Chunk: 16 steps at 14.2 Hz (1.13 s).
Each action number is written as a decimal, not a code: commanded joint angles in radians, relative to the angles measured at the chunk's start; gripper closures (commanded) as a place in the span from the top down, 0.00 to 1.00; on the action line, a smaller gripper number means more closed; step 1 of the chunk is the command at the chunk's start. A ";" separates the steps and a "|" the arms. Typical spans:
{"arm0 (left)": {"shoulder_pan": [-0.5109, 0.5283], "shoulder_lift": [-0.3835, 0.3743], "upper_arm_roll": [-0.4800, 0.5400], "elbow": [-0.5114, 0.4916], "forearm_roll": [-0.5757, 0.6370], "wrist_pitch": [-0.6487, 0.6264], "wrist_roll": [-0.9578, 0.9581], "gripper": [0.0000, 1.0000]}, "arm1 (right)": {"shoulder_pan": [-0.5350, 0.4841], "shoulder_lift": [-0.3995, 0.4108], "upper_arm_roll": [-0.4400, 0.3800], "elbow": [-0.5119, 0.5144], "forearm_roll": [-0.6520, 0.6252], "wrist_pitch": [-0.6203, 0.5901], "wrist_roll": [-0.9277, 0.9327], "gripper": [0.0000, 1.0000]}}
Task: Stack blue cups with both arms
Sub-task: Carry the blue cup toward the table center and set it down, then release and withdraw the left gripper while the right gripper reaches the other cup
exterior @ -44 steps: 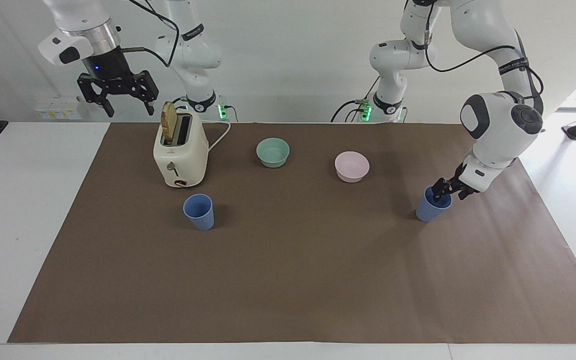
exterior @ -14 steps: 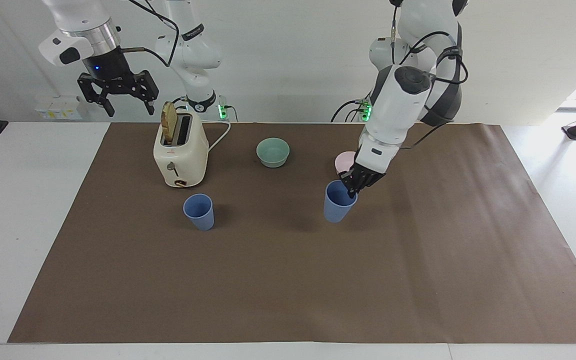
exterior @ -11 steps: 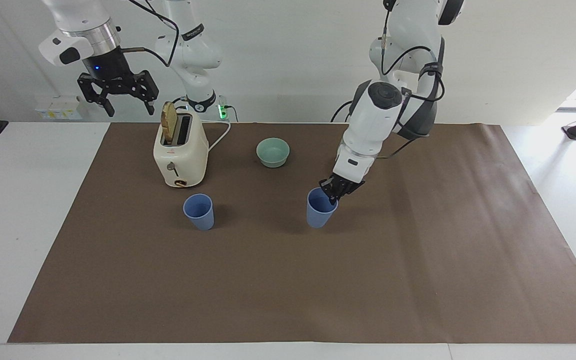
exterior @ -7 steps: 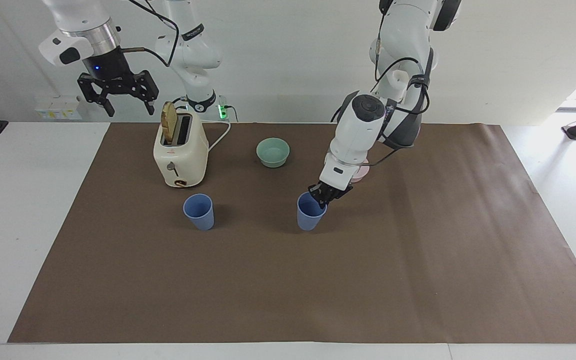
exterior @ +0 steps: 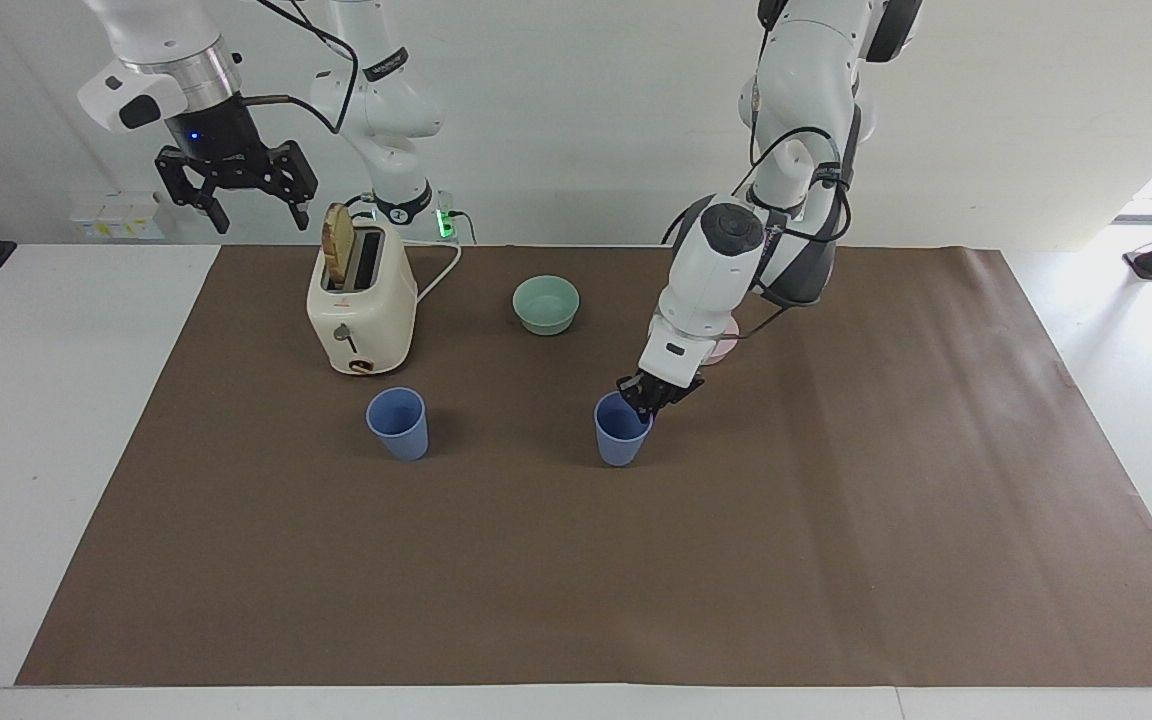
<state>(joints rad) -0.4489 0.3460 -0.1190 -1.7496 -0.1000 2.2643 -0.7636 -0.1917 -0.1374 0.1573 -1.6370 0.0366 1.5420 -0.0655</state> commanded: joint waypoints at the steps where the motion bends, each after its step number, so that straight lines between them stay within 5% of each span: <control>1: -0.021 -0.016 0.018 -0.025 0.006 0.021 -0.008 1.00 | -0.014 -0.007 0.005 -0.027 0.006 0.013 -0.022 1.00; 7: 0.024 -0.117 0.032 -0.002 0.095 -0.109 0.052 1.00 | 0.000 0.033 0.005 -0.095 0.005 0.148 -0.020 1.00; 16: 0.292 -0.330 0.032 -0.001 0.085 -0.400 0.637 1.00 | 0.051 0.243 0.007 -0.135 0.003 0.337 -0.017 1.00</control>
<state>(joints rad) -0.2075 0.0510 -0.0766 -1.7305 -0.0216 1.9043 -0.2297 -0.1479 0.0746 0.1631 -1.7457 0.0367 1.8315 -0.0655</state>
